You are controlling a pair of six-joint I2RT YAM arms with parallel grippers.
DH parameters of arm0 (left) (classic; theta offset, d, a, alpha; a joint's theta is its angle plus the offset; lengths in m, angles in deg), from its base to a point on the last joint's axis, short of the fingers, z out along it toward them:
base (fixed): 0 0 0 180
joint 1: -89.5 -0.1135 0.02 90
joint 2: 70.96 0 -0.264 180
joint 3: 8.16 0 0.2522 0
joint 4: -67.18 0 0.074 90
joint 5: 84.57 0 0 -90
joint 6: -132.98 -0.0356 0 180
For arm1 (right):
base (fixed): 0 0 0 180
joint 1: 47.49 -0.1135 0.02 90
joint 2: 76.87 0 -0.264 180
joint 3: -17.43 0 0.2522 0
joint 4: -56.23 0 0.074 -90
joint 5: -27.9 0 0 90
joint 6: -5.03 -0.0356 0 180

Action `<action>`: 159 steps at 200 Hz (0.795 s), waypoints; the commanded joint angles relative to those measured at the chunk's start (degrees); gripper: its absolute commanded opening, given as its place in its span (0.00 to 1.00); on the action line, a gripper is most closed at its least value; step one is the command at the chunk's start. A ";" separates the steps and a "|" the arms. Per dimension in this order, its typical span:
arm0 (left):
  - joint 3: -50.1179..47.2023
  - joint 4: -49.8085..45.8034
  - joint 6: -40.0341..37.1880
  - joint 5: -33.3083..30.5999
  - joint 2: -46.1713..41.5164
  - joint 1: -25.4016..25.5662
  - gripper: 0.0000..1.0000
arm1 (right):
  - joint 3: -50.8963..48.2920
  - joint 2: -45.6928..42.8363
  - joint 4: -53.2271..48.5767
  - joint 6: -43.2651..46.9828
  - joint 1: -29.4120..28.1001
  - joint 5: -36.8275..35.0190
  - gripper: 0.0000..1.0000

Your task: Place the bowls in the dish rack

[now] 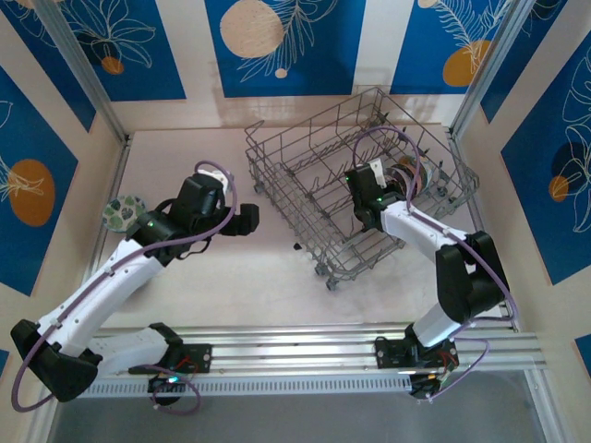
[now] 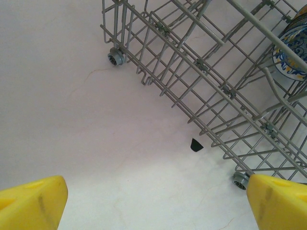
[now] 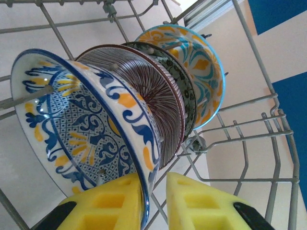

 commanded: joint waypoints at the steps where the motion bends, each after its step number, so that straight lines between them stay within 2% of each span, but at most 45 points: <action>1: 0.32 -3.00 -0.27 -1.99 -0.79 -0.94 0.96 | 2.88 0.59 -1.03 -2.27 0.78 0.00 0.20; 11: 1.16 -4.67 -0.27 -2.72 -0.31 -1.68 0.96 | 3.20 0.92 -1.41 -2.49 1.23 0.57 0.26; 36: 2.30 -7.57 -0.55 -1.50 -0.36 -5.51 0.96 | 4.10 1.07 -3.13 -4.01 2.28 2.44 0.28; 39: 2.27 -7.82 -0.61 -0.91 -0.42 -6.03 0.96 | 4.20 1.02 -3.35 -4.30 2.38 2.74 0.32; 46: 2.26 -8.43 -0.62 0.39 -0.68 -7.93 0.96 | 4.53 0.93 -3.72 -4.42 2.56 3.19 0.33; 82: 2.06 -12.32 -1.14 7.14 -2.37 -19.50 0.96 | 5.79 -0.14 -5.87 -5.25 3.12 5.81 0.64; 118: 2.52 -17.19 -2.31 10.80 -1.68 -28.96 0.96 | 7.09 -3.06 -8.54 -5.90 3.53 11.90 0.79; 159: -0.23 -20.85 -1.55 14.26 -0.39 -40.28 0.96 | 9.26 -8.23 -12.43 -4.83 3.77 22.93 0.99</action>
